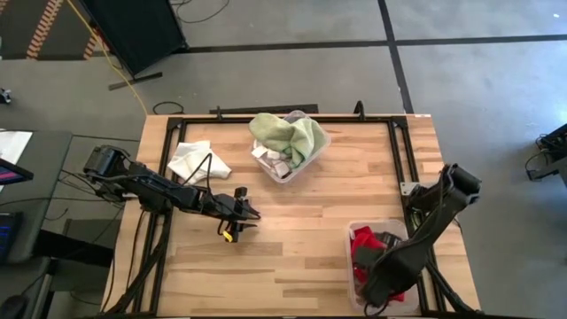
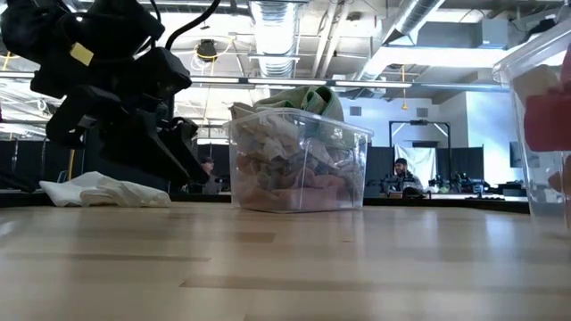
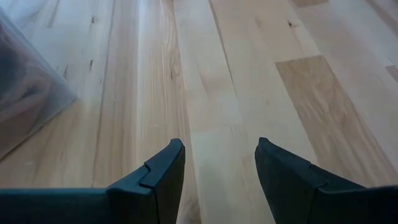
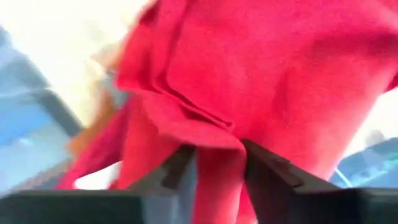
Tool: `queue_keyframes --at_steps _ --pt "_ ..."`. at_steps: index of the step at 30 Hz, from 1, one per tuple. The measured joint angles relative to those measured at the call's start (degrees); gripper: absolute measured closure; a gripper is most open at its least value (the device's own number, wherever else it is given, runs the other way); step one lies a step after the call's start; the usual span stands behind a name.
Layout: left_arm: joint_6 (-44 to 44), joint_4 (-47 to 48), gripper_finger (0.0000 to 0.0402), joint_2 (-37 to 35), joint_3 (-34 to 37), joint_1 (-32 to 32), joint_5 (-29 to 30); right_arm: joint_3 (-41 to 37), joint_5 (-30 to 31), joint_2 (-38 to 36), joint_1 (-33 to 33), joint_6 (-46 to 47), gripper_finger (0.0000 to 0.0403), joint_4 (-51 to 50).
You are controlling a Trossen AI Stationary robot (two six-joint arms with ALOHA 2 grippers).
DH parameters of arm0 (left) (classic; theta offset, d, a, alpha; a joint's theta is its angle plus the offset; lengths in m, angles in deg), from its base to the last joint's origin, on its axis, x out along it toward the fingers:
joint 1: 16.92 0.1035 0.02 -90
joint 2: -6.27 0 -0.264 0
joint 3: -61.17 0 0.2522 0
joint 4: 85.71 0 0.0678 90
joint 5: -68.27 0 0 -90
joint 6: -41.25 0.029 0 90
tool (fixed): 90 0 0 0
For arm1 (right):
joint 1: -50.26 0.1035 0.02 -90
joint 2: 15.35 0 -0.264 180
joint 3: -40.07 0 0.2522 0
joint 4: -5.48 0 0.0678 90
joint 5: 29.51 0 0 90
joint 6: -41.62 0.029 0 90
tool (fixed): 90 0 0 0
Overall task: Sort towels by color in basket
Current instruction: Put the red towel into the bottom transparent bin, then put the white towel into the top transparent bin
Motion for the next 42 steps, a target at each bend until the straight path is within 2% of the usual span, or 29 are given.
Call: queue_keyframes --at_steps 7,10,13,16,21,25,28,31,37,42 --pt "0.2 4.5 0.0217 -4.4 0.0 0.0 0.0 0.1 1.6 -5.9 0.0 2.4 0.0157 0.5" --pt "0.5 8.4 0.0217 -9.5 0.0 0.0 0.0 0.1 4.3 -8.9 0.0 2.8 0.0139 0.7" --pt "1.8 14.7 0.0217 -16.1 0.0 0.0 1.8 0.1 9.8 -11.9 0.1 2.2 0.0136 2.0" --pt "2.3 22.5 0.0217 -23.6 0.0 0.0 7.2 0.2 18.3 -14.5 0.0 -1.5 0.0135 3.9" --pt "-1.9 38.5 0.0215 -34.9 -1.4 0.2 23.3 0.2 32.9 -16.2 -1.6 -9.8 0.0135 5.8" --pt "-7.8 52.6 0.0204 -39.8 -5.6 2.2 29.2 0.2 40.3 -15.8 -4.8 -15.8 0.0135 6.3" --pt "-12.8 59.7 0.0182 -40.6 -7.7 5.0 30.5 0.2 43.0 -14.3 -8.0 -22.2 0.0135 8.3" --pt "-16.2 60.3 0.0153 -40.3 -7.8 8.2 30.4 0.2 43.1 -12.1 -11.7 -30.5 0.0135 12.1" --pt "-25.3 63.4 0.0098 -35.0 -7.8 18.3 30.3 0.2 43.0 -7.4 -17.5 -45.1 0.0135 19.1" --pt "-30.2 64.9 0.0070 -28.4 -7.8 26.5 27.7 0.2 42.9 -4.9 -20.5 -50.2 0.0135 20.2"
